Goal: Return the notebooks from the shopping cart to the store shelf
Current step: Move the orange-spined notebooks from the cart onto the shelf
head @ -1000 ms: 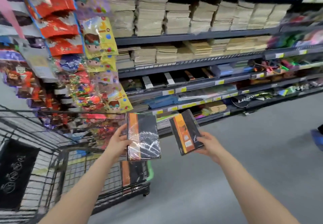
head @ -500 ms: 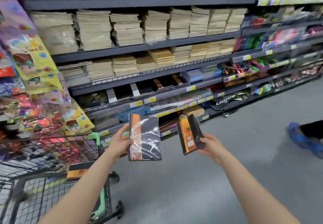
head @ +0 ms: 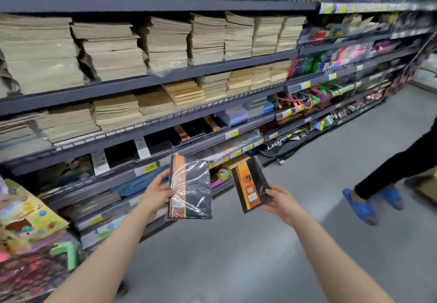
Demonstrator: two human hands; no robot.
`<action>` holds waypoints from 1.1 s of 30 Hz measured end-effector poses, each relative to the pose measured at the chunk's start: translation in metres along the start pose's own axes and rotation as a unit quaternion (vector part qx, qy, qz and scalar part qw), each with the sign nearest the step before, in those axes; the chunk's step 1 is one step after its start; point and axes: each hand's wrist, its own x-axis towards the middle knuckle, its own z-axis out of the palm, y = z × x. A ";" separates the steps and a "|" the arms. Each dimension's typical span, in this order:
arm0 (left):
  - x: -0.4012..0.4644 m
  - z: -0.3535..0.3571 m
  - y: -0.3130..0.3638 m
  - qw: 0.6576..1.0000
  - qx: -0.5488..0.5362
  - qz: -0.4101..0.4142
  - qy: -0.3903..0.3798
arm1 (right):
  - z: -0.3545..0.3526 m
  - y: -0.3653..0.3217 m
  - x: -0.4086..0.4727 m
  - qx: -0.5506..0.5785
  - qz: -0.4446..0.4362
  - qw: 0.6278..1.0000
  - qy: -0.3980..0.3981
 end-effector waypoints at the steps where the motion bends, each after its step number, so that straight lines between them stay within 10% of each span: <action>1: 0.013 0.002 0.007 1.000 0.005 0.000 -0.005 | 0.000 -0.007 0.010 -0.002 0.001 1.000 0.004; 16: 0.128 0.036 0.081 0.999 0.039 0.011 -0.015 | -0.025 -0.078 0.126 0.014 0.009 0.999 0.035; 33: 0.215 0.132 0.070 0.978 -0.072 -0.021 0.193 | -0.070 -0.179 0.336 -0.090 0.059 0.985 -0.133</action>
